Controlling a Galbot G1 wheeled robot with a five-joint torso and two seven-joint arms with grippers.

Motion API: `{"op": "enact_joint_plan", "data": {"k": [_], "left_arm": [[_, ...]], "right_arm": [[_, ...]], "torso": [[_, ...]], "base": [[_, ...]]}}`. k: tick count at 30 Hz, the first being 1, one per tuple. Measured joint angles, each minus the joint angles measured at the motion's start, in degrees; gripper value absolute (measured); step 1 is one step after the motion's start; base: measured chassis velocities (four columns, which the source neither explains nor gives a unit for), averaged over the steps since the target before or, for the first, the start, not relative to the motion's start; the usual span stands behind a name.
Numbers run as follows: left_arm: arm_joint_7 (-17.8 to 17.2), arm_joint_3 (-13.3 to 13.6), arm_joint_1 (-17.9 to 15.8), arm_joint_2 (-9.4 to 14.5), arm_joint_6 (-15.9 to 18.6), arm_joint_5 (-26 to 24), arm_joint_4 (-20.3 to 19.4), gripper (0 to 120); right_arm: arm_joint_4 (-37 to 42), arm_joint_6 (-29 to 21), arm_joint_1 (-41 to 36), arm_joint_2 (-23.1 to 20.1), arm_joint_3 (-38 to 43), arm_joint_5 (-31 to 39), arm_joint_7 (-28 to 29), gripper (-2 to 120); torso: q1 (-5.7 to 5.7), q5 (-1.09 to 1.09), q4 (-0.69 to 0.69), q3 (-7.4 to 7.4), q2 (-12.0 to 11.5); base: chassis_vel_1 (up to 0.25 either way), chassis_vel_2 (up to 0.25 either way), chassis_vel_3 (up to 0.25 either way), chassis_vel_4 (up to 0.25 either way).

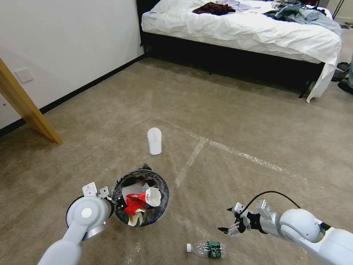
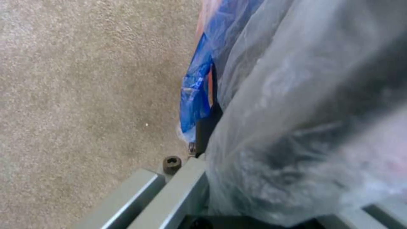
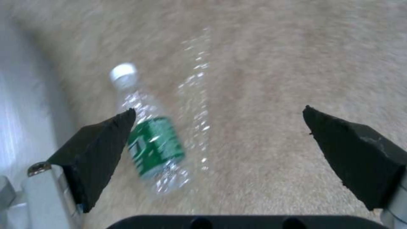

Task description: Pick up the trash bin and place the garbage on the floor into it.

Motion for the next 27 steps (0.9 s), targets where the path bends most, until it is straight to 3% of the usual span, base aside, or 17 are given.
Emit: {"op": "enact_joint_plan", "data": {"k": [13,27], "left_arm": [[1.5,-0.1,0.2,-1.6,0.0,3.2,1.0,0],[1.9,-0.3,0.6,-2.6,0.0,5.4,1.3,0]], "right_arm": [[0.2,-0.1,4.9,-1.7,-5.4,-13.6,-12.5,100],[-4.6,0.7,8.0,1.8,-8.3,-13.2,-14.4,100]], "torso": [[0.00,0.00,0.00,0.00,0.0],[0.00,0.00,0.01,0.00,0.0]], "base": [[0.000,0.000,0.000,0.000],[0.000,0.000,0.000,0.000]]}}
